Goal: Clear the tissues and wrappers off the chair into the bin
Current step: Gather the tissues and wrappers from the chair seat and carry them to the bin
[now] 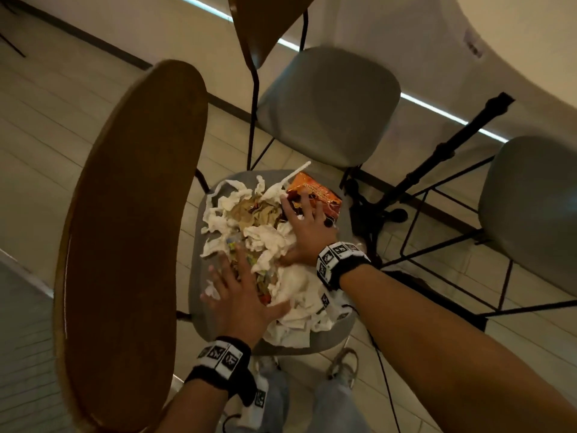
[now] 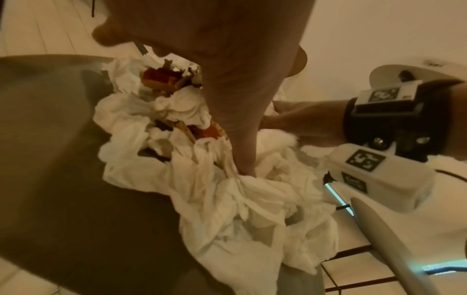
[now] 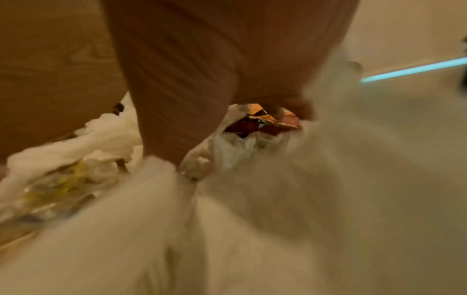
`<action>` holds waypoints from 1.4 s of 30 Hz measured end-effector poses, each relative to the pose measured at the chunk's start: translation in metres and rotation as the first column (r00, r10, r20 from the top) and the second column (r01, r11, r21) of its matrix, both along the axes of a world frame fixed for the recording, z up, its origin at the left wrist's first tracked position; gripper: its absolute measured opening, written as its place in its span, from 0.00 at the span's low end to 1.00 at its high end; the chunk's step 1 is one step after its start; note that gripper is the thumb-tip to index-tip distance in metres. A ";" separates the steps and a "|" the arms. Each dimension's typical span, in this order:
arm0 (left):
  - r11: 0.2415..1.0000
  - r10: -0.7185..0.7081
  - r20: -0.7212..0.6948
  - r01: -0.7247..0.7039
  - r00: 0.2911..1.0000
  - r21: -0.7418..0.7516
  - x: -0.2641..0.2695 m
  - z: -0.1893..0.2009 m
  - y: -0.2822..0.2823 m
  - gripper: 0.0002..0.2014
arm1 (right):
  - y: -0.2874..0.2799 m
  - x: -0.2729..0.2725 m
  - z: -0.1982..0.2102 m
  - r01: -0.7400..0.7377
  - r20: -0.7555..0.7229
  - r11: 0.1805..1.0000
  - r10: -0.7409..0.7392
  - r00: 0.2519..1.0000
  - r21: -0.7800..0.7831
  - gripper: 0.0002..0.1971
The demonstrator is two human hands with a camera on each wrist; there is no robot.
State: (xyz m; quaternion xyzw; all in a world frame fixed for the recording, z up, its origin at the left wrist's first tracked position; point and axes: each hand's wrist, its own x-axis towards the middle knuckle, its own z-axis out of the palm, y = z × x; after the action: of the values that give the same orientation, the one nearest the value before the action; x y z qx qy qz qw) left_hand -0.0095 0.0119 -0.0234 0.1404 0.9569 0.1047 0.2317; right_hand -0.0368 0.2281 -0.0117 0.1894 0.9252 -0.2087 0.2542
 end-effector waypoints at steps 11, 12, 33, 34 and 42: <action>0.999 -0.014 0.124 0.009 0.992 0.040 -0.007 -0.011 0.004 0.74 | 0.019 -0.049 0.029 -0.243 0.144 0.945 0.214 0.966 0.220 0.74; 0.999 -0.021 0.114 0.018 0.993 0.027 -0.008 -0.009 0.005 0.73 | 0.019 -0.055 0.027 -0.246 0.134 0.947 0.222 0.966 0.205 0.73; 0.865 0.220 0.093 -0.239 0.971 0.441 -0.028 -0.019 0.022 0.49 | 0.002 -0.013 -0.006 -0.132 -0.274 0.990 0.140 0.952 0.045 0.22; 0.859 0.205 0.078 -0.217 0.976 0.464 -0.028 -0.017 0.023 0.46 | 0.002 -0.007 0.001 -0.106 -0.305 0.994 0.105 0.947 0.013 0.19; 0.786 -0.035 -0.067 0.069 0.997 0.615 -0.019 0.051 0.043 0.33 | 0.025 0.058 0.062 0.056 -0.559 0.994 -0.099 0.823 -0.094 0.14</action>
State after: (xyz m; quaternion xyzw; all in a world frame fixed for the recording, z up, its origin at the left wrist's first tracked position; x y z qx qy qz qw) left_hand -0.0286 0.0549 0.0279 0.2371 0.8719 0.4009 0.1509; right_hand 0.0207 0.2528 0.0506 0.1474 0.9422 -0.2991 -0.0317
